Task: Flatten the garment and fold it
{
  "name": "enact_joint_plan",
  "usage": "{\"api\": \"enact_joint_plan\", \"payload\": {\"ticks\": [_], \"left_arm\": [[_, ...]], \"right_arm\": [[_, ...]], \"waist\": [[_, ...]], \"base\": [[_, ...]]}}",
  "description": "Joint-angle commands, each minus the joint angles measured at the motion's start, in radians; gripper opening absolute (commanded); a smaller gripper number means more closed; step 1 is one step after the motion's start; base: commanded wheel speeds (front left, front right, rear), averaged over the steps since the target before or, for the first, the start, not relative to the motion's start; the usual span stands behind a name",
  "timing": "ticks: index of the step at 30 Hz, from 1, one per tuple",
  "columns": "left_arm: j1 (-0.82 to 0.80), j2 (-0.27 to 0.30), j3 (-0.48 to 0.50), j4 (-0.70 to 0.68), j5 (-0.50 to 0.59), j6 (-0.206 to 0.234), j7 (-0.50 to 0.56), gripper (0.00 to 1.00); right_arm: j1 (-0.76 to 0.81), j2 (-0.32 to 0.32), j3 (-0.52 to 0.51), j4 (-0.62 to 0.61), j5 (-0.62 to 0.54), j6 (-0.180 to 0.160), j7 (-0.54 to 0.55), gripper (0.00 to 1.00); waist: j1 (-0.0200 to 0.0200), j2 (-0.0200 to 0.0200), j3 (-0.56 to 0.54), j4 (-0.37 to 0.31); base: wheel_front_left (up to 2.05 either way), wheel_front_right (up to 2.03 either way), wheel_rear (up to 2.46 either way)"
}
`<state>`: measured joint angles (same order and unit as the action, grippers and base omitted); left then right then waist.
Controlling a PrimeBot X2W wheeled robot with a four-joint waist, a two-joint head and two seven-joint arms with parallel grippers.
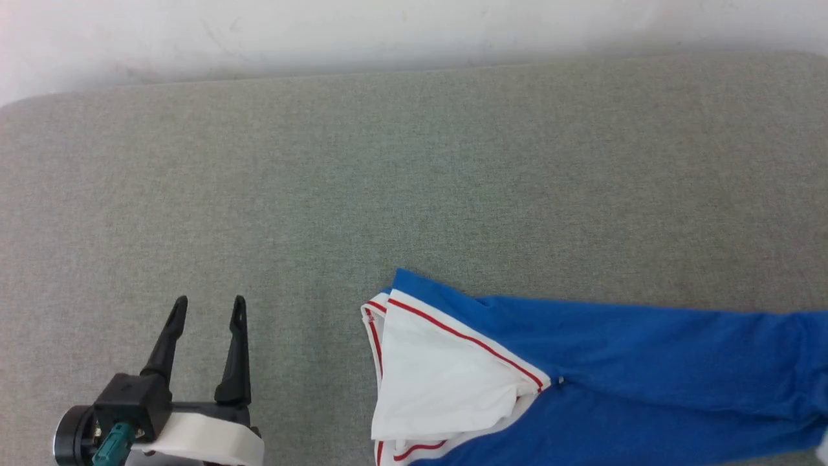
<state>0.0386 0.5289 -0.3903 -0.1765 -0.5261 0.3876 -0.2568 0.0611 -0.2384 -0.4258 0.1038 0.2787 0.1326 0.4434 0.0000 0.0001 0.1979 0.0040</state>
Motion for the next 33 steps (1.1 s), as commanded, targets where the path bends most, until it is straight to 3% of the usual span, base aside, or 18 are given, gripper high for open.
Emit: {"api": "enact_joint_plan", "payload": {"ticks": [1,11,16,25,33], "left_arm": [[0.008,-0.006,0.002,0.004,0.009,-0.007,-0.005,1.0],[0.0,-0.032,-0.005,0.03,0.002,-0.03,-0.005,1.0],[-0.004,-0.043,-0.004,0.04,0.0,-0.041,-0.005,1.0],[-0.016,-0.061,0.001,0.051,0.002,-0.056,-0.005,1.0],[-0.03,-0.086,-0.003,0.067,0.005,-0.073,-0.005,1.0]], "right_arm": [[-0.003,0.009,0.018,-0.016,0.01,-0.002,0.009,0.0],[0.044,0.081,0.321,-0.292,0.15,-0.002,0.211,0.0],[0.023,0.104,0.483,-0.374,0.178,-0.002,0.271,0.0],[-0.062,0.142,0.708,-0.395,0.226,-0.002,0.305,0.0],[-0.186,0.168,0.86,-0.289,0.17,-0.002,0.283,0.0]], "waist": [[0.0,-0.0001,-0.003,0.0],[0.0,-0.0001,-0.016,0.006],[0.0,-0.0001,-0.02,0.019],[0.0,-0.0001,-0.006,0.052],[0.0,-0.0001,0.013,0.073]], "base": [[0.0,0.0,0.0],[0.0,0.0,0.0],[0.0,0.0,0.0],[0.0,0.0,0.0],[0.0,0.0,0.0]]}}
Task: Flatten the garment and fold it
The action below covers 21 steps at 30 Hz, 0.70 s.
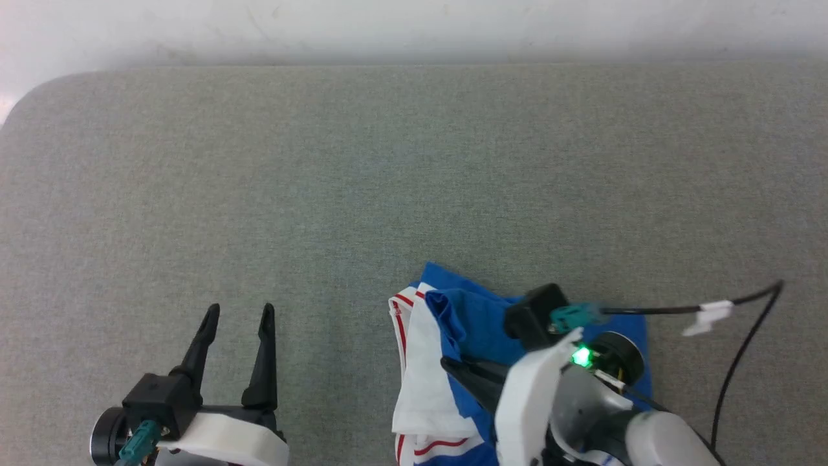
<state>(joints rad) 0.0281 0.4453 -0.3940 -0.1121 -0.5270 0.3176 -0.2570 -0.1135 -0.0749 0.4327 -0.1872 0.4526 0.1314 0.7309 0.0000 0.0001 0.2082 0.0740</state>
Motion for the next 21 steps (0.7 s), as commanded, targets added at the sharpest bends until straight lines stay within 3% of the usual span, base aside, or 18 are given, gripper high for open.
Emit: {"api": "enact_joint_plan", "payload": {"ticks": [1,8,13,15,16,17,21], "left_arm": [[-0.022,-0.004,0.0,0.006,0.007,-0.005,-0.005,1.0],[-0.053,-0.028,-0.011,0.029,0.012,-0.026,-0.005,1.0],[-0.066,-0.058,-0.016,0.057,0.015,-0.043,-0.005,1.0],[-0.066,-0.067,-0.014,0.068,0.018,-0.05,-0.005,1.0],[-0.066,-0.07,-0.012,0.072,0.019,-0.053,-0.005,1.0],[-0.065,-0.073,-0.009,0.076,0.02,-0.056,-0.005,1.0],[-0.055,-0.078,0.003,0.088,0.024,-0.066,-0.005,1.0]], "right_arm": [[-0.025,0.008,0.01,0.027,-0.025,-0.001,-0.005,0.0],[-0.121,0.02,0.066,0.218,-0.208,-0.001,0.031,0.0],[-0.159,0.023,0.086,0.319,-0.26,-0.001,0.043,0.02],[-0.164,0.024,0.093,0.346,-0.264,-0.001,0.053,0.24],[-0.165,0.024,0.096,0.354,-0.259,-0.001,0.058,0.42],[-0.165,0.024,0.098,0.357,-0.25,-0.001,0.062,1.0],[-0.161,0.024,0.079,0.326,-0.183,-0.001,0.06,1.0]], "waist": [[0.0,-0.0001,0.005,0.005],[0.0,-0.0001,0.021,0.023],[0.0,-0.0001,0.023,0.033],[0.0,-0.0001,0.022,0.034],[0.0,-0.0001,0.021,0.033],[0.0,-0.0001,0.02,0.032],[0.0,-0.0001,0.011,0.018]], "base": [[0.0,0.0,0.0],[0.0,0.0,0.0],[0.0,0.0,0.0],[0.0,0.0,0.0],[0.0,0.0,0.0],[0.0,0.0,0.0],[0.0,0.0,0.0]]}}
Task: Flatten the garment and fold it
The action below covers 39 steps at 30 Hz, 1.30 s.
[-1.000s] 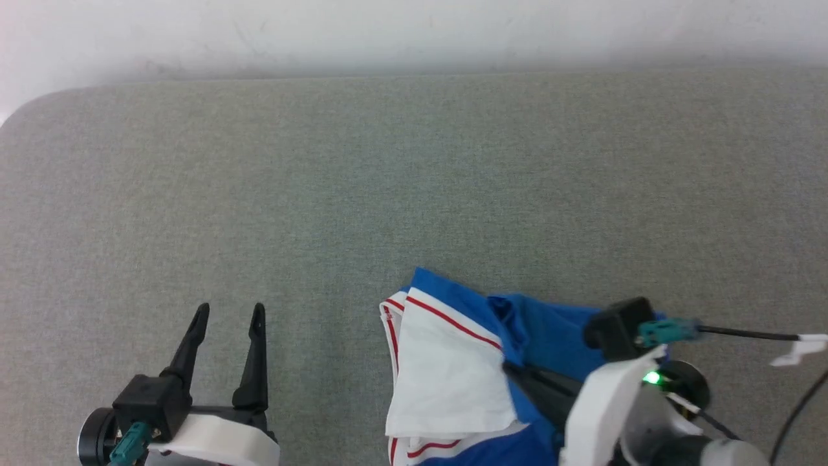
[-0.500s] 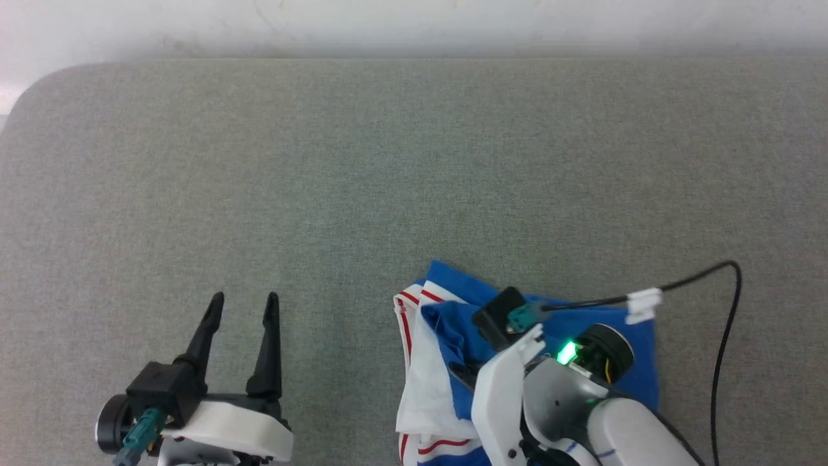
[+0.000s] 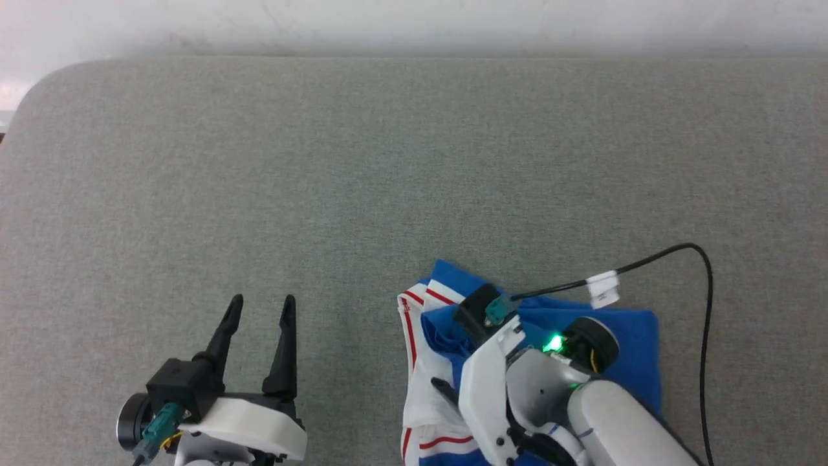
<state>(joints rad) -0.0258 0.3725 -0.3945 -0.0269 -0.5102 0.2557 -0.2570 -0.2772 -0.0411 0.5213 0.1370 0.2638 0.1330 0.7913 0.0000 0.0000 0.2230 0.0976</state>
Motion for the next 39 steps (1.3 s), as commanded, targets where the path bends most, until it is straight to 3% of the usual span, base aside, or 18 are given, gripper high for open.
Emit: {"api": "enact_joint_plan", "payload": {"ticks": [1,6,14,18,24,35,36,37,38,39], "left_arm": [[0.001,-0.005,0.006,0.005,0.007,-0.006,-0.005,1.0],[0.011,0.001,0.013,0.008,0.008,-0.011,-0.005,1.0],[0.021,0.009,0.028,-0.013,0.018,-0.008,-0.005,1.0],[0.038,0.013,0.042,-0.032,0.028,-0.005,-0.005,1.0],[0.062,0.022,0.052,-0.049,0.033,-0.003,-0.005,1.0],[0.06,0.041,0.038,-0.066,0.041,-0.003,0.018,1.0],[0.06,0.041,0.038,-0.067,0.041,-0.002,0.018,1.0],[0.059,0.041,0.036,-0.068,0.042,-0.002,0.019,1.0],[0.058,0.04,0.034,-0.068,0.042,-0.002,0.019,1.0],[0.056,0.038,0.033,-0.068,0.042,-0.001,0.019,1.0]], "right_arm": [[0.006,-0.009,-0.023,-0.017,0.024,-0.002,-0.005,1.0],[0.036,-0.009,-0.117,-0.114,0.079,-0.002,-0.018,1.0],[0.215,-0.01,-0.468,-0.339,0.014,-0.002,-0.071,1.0],[0.325,-0.009,-0.583,-0.377,0.02,-0.002,-0.1,1.0],[0.386,-0.009,-0.593,-0.292,0.073,-0.002,-0.166,1.0],[0.308,-0.009,-0.544,-0.032,0.085,-0.002,-0.244,1.0],[0.301,-0.009,-0.539,-0.016,0.089,-0.002,-0.243,0.89],[0.296,-0.009,-0.534,-0.002,0.089,-0.002,-0.241,0.45],[0.29,-0.009,-0.531,0.007,0.09,-0.002,-0.242,0.15],[0.285,-0.009,-0.529,0.016,0.091,-0.002,-0.244,0.0]], "waist": [[0.0,0.0,-0.006,-0.01],[0.0,0.0,-0.015,-0.03],[0.0,0.0,-0.02,-0.06],[0.0,0.0,-0.029,-0.072],[0.0,0.0,-0.038,-0.074],[0.0,0.0,-0.047,-0.023],[0.0,0.0,-0.045,-0.02],[0.0,0.0,-0.043,-0.017],[0.0,0.0,-0.041,-0.016],[0.0,0.0,-0.04,-0.014]], "base": [[0.0,0.0,0.0],[0.0,0.0,0.0],[0.0,0.0,0.0],[0.0,0.0,0.0],[0.0,0.0,0.0],[0.0,0.0,0.0],[0.0,0.0,0.0],[0.0,0.0,0.0],[0.0,0.0,0.0],[0.0,0.0,0.0]]}}
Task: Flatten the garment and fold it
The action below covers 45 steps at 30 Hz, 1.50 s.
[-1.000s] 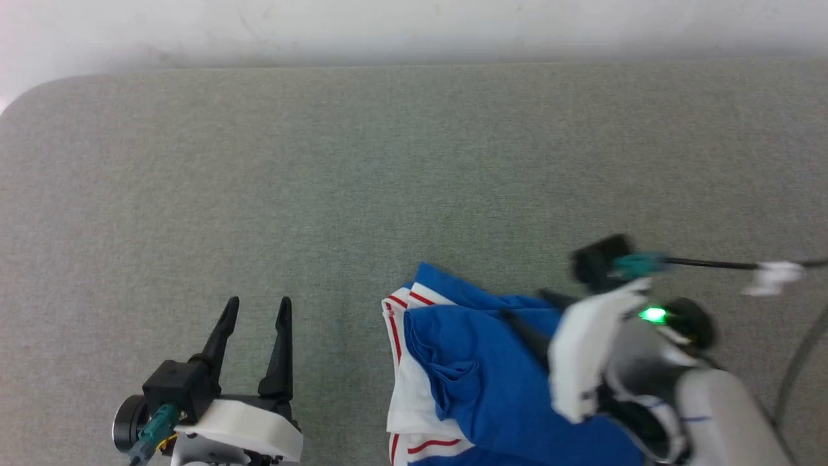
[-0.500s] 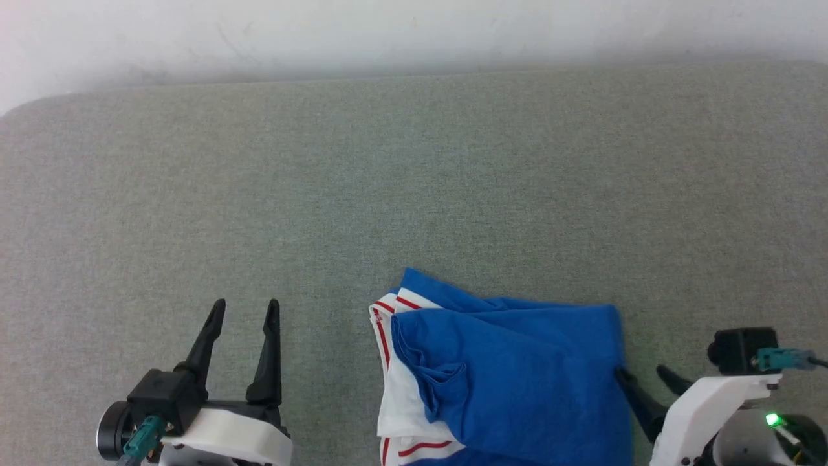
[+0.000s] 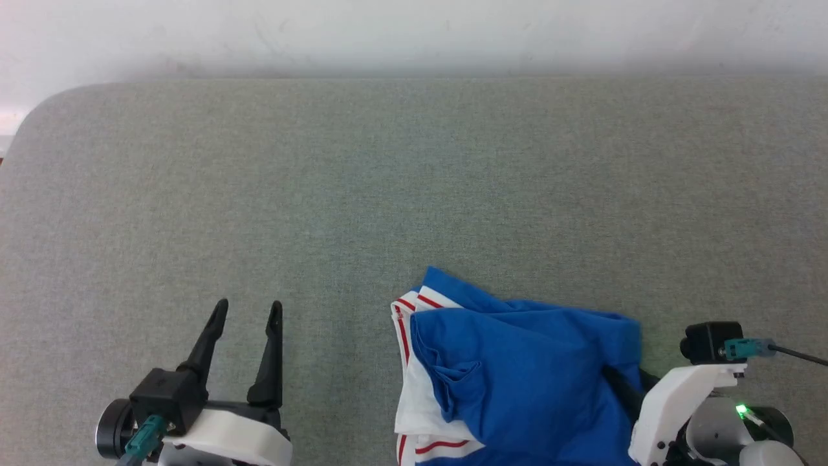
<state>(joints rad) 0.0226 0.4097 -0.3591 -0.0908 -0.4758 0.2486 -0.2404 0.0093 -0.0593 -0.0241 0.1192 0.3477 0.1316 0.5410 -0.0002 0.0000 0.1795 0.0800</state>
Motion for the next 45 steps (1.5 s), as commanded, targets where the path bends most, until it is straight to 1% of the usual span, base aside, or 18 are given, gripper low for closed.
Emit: {"api": "enact_joint_plan", "payload": {"ticks": [1,8,11,13,21,28,36,38,40,41,45], "left_arm": [[0.006,-0.001,-0.004,-0.004,0.007,0.006,0.003,1.0],[-0.016,-0.009,-0.005,-0.008,0.014,0.009,-0.003,1.0],[-0.027,-0.01,-0.006,-0.014,0.021,0.009,-0.005,1.0],[-0.034,-0.01,-0.005,-0.019,0.026,0.011,-0.006,1.0],[-0.079,0.001,-0.007,-0.036,0.043,0.013,0.001,1.0],[-0.135,0.017,-0.004,-0.056,0.067,0.019,0.014,1.0],[-0.215,0.051,0.015,-0.11,0.115,0.039,0.029,1.0],[-0.232,0.06,0.025,-0.13,0.13,0.05,0.029,1.0],[-0.247,0.064,0.036,-0.152,0.143,0.064,0.027,1.0],[-0.247,0.064,0.036,-0.152,0.143,0.064,0.027,1.0],[-0.273,0.064,0.054,-0.2,0.162,0.082,0.014,1.0]], "right_arm": [[-0.006,0.009,0.018,0.041,0.007,-0.001,0.006,0.0],[-0.057,0.009,0.002,0.039,-0.027,-0.001,-0.042,0.0],[-0.086,0.009,-0.001,0.025,-0.042,-0.001,-0.035,0.0],[-0.112,-0.007,-0.01,0.01,-0.059,-0.001,-0.027,0.0],[-0.251,-0.149,-0.05,-0.05,-0.094,-0.001,0.042,0.0],[-0.367,-0.3,-0.05,-0.066,-0.105,-0.001,0.098,0.0],[-0.499,-0.452,-0.074,-0.042,-0.122,-0.001,0.11,0.0],[-0.528,-0.491,-0.079,-0.028,-0.132,-0.001,0.107,0.0],[-0.553,-0.52,-0.097,-0.008,-0.141,-0.001,0.105,0.0],[-0.553,-0.52,-0.097,-0.008,-0.141,-0.001,0.105,0.0],[-0.585,-0.574,-0.143,0.03,-0.169,-0.001,0.09,0.0]], "waist": [[0.0002,0.0,0.006,0.004],[0.0002,0.0,0.013,-0.016],[0.0002,0.0,0.016,-0.03],[0.0002,0.0,0.021,-0.042],[0.0002,0.0,0.076,-0.088],[0.0002,0.0,0.165,-0.133],[0.0002,0.0,0.286,-0.166],[0.0002,0.0,0.313,-0.174],[0.0002,0.0,0.337,-0.179],[0.0002,0.0,0.337,-0.179],[0.0002,0.0,0.382,-0.187]], "base": [[0.0,0.0,0.0],[0.0,0.0,0.0],[0.0,0.0,0.0],[0.0,0.0,0.0],[0.0,0.0,0.0],[0.0,0.0,0.0],[0.0,0.0,0.0],[0.0,0.0,0.0],[0.0,0.0,0.0],[0.0,0.0,0.0],[0.0,0.0,0.0]]}}
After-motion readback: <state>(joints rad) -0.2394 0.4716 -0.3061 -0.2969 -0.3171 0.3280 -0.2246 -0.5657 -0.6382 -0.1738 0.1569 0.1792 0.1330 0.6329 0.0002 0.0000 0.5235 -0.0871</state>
